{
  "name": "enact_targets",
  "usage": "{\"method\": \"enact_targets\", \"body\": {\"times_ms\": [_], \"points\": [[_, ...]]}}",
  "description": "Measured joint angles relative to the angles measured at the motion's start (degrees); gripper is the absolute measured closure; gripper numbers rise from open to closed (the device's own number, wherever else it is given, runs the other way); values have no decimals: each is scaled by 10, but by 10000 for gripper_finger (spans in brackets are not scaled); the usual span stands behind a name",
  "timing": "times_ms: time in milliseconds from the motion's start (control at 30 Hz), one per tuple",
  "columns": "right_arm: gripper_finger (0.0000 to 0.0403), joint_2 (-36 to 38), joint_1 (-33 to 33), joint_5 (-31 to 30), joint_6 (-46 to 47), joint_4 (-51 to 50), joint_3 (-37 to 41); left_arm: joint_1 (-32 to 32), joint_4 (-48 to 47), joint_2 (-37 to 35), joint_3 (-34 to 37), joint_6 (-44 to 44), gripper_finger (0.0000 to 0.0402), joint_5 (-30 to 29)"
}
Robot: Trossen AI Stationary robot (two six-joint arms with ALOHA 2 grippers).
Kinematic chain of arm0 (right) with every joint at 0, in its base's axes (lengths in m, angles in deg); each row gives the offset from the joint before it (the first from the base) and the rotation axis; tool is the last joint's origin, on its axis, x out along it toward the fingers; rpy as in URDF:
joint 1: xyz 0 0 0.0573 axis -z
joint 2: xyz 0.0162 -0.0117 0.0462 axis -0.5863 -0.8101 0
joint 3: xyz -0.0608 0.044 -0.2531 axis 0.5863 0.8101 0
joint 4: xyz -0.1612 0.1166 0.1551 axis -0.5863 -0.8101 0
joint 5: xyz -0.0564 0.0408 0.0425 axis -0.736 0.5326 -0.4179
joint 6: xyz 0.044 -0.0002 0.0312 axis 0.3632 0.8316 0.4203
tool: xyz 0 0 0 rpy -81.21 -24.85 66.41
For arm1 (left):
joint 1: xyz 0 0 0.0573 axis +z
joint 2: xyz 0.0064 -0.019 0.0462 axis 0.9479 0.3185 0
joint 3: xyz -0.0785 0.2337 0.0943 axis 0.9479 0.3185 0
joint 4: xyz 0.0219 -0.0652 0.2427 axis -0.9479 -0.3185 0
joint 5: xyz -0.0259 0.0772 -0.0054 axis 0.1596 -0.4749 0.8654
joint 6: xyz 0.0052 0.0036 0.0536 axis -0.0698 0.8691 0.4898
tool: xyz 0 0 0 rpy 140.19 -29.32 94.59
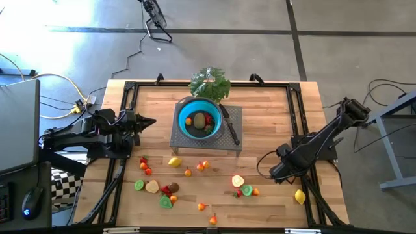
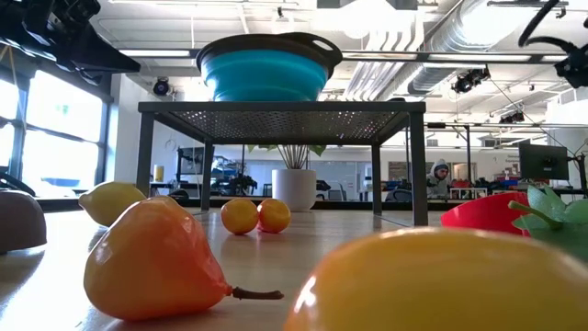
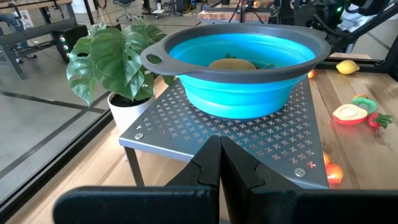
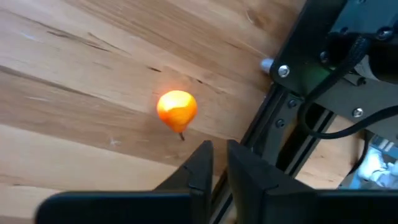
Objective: Pick & Place Fruit
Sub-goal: Put the pear into the blue strainer bowl on the shelf
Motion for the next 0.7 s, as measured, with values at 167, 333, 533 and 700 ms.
{"method": "enact_targets", "body": {"times_ms": [167,333,533,700], "points": [[288,0,0,-3,-4,40,21,0,0,0,0,0,402,0],[212,0,-1,-4,-5,75,34,0,0,0,0,0,402,0],[163,0,-14,-5,-3,115,58,0,0,0,0,0,402,0],[160,0,-22,-5,-2,176,89,0,0,0,0,0,402,0]]}}
